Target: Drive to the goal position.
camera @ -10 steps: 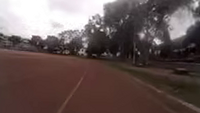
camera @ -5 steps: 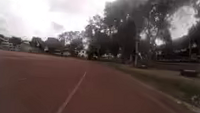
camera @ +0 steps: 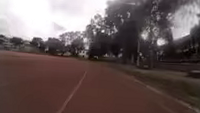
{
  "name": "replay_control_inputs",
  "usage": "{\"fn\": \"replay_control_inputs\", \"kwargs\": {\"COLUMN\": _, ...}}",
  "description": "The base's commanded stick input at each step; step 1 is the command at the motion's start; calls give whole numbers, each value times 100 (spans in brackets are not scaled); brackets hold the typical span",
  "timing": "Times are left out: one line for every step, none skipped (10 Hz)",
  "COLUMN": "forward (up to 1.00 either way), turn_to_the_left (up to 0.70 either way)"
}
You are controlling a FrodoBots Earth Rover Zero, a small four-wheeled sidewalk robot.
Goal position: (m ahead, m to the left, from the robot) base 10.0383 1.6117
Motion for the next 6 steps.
{"fn": "replay_control_inputs", "kwargs": {"forward": 85, "turn_to_the_left": 0}}
{"fn": "replay_control_inputs", "kwargs": {"forward": 85, "turn_to_the_left": 0}}
{"fn": "replay_control_inputs", "kwargs": {"forward": 85, "turn_to_the_left": 0}}
{"fn": "replay_control_inputs", "kwargs": {"forward": 85, "turn_to_the_left": 0}}
{"fn": "replay_control_inputs", "kwargs": {"forward": 85, "turn_to_the_left": 0}}
{"fn": "replay_control_inputs", "kwargs": {"forward": 85, "turn_to_the_left": 0}}
